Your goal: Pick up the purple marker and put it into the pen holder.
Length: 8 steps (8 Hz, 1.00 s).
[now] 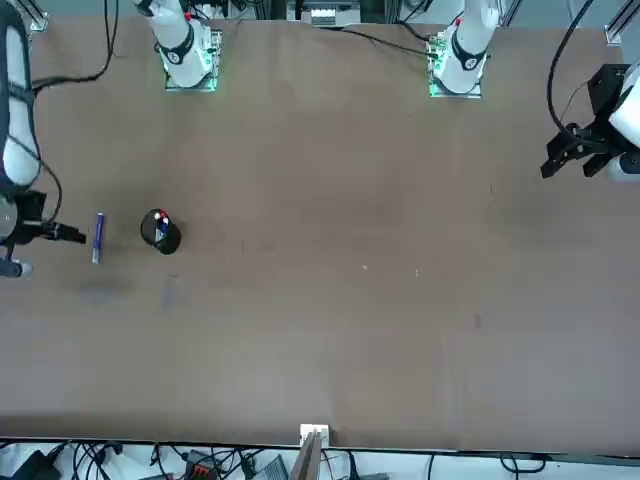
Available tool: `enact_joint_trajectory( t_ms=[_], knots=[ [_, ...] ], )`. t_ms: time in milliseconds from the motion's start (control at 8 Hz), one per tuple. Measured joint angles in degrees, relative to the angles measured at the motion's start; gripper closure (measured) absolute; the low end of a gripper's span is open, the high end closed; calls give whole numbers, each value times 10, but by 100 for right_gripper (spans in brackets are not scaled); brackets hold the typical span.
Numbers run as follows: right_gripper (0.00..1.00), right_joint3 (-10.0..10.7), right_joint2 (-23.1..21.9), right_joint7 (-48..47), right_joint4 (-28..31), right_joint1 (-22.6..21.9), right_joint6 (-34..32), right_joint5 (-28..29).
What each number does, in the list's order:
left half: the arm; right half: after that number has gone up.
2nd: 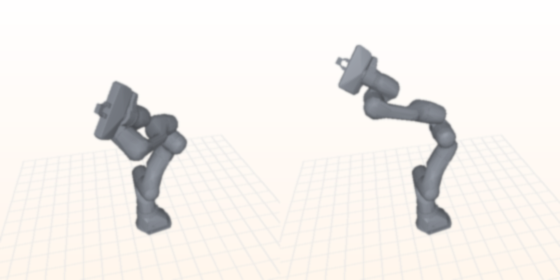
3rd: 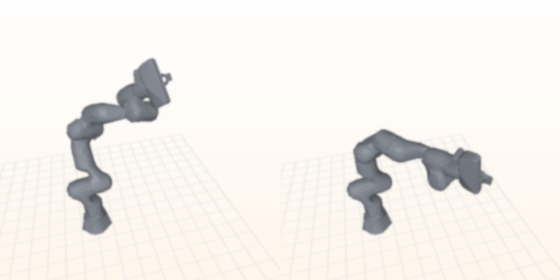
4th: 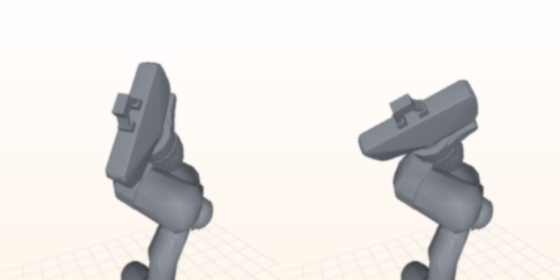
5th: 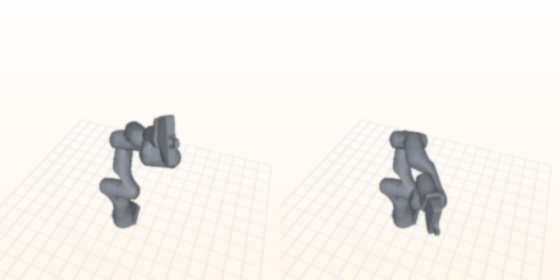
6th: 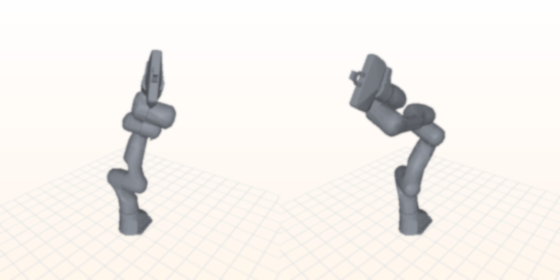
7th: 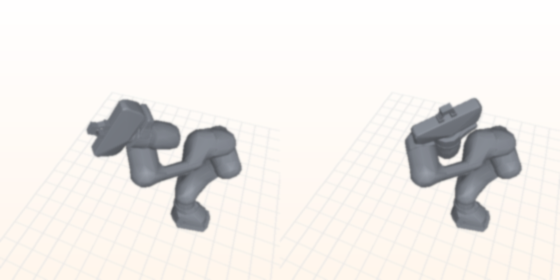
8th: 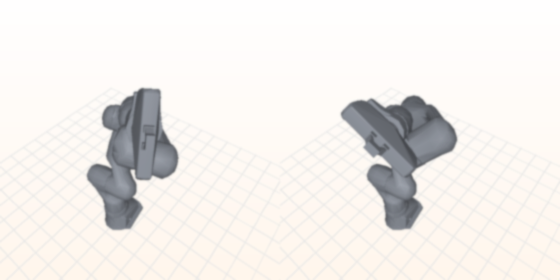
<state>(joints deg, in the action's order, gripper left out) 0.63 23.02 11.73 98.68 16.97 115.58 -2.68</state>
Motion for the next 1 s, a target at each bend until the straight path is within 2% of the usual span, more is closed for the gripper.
enact_joint_trajectory(
  t_ms=[375,500,750,1000],
  knots=[
    [0,0,22,26,136,28,247,0],
    [0,0,33,26,169,31,301,0],
    [0,0,57,30,187,43,353,0],
    [1,0,72,39,187,45,375,0]
  ],
)
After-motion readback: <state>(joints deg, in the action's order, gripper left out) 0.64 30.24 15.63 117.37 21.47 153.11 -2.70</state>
